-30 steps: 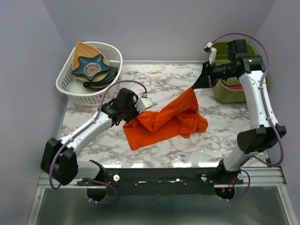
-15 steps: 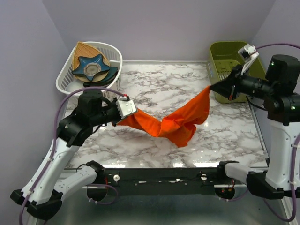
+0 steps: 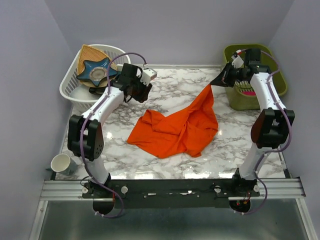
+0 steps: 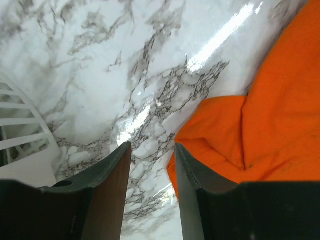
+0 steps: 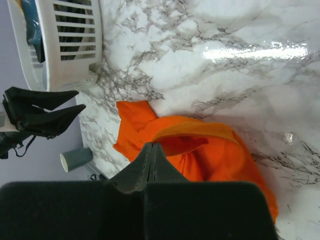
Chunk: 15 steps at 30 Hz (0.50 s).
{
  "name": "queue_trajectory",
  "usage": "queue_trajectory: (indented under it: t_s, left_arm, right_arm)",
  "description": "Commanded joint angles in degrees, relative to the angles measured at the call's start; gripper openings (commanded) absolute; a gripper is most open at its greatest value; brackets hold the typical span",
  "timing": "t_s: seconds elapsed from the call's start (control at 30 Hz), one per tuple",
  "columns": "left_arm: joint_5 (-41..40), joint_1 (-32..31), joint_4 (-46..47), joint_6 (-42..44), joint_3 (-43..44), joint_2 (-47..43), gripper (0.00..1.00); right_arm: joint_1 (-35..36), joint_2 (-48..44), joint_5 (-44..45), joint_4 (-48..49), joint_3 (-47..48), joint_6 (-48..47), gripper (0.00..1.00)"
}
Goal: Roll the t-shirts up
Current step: Flatten out the T-shirt at the center of the board.
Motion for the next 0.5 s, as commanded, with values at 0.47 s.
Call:
queue_trajectory:
  t_s: [0.47]
  left_arm:
    - [-4.3,-3.7,6.3,-23.5,-23.2,-8.8,0.55]
  right_arm:
    - [-2.8,-15.7,-4.5,4.3,-16.1,2.1,0.01]
